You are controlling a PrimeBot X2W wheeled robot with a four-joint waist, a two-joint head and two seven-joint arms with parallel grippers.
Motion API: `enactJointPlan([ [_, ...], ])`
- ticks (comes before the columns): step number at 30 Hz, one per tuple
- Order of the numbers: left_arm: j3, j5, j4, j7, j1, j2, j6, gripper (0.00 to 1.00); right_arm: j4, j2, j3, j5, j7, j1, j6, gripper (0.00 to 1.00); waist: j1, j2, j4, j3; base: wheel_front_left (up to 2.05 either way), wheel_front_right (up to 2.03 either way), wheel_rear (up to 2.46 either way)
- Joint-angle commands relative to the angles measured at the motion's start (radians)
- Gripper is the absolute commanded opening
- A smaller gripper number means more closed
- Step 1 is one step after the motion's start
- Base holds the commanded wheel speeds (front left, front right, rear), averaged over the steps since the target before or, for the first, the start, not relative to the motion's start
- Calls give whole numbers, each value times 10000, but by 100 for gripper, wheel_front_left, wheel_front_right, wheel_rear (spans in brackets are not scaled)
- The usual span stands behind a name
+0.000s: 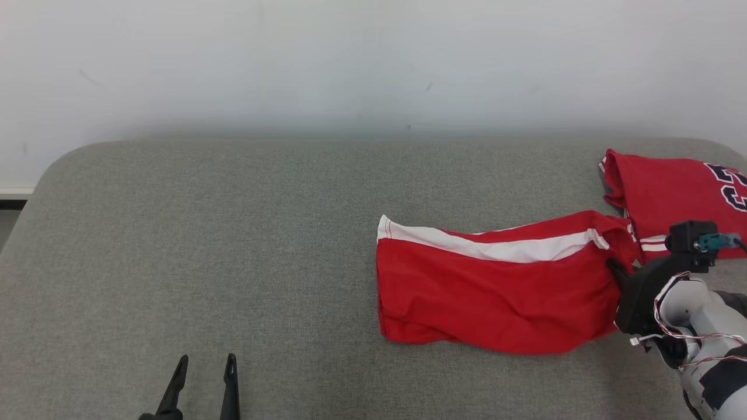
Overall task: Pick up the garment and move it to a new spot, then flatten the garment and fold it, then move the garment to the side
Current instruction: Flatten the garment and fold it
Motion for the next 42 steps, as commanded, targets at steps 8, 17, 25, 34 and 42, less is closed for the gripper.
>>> enactJointPlan([
  [8, 20, -146, 62, -30, 308, -18, 110, 100, -1099, 792, -80, 2238, 1730, -294, -30, 0, 0, -1, 63, -210, 0, 0, 0],
  [17, -226, -305, 122, -30, 60, -18, 156, 100, -1003, 1877, -501, 3431, 2951, -929, -28, 0, 0, -1, 257, -88, 0, 0, 0],
  [25, -684, -640, 193, -30, -206, -17, 315, 100, -304, 2956, -146, 2965, 3046, -1599, -27, 0, 0, -1, 769, 75, 0, 0, 0],
  [34, -911, -840, 235, -30, -372, -14, 434, 100, 1057, 3304, 189, 2049, 2017, -1802, -25, 0, 0, -1, 1407, 242, 0, 0, 0],
  [42, -668, -722, 236, -30, -368, -14, 370, 100, 1708, 3693, 159, 2045, 1256, -1885, -16, 0, 0, -1, 1459, 302, 0, 0, 0],
])
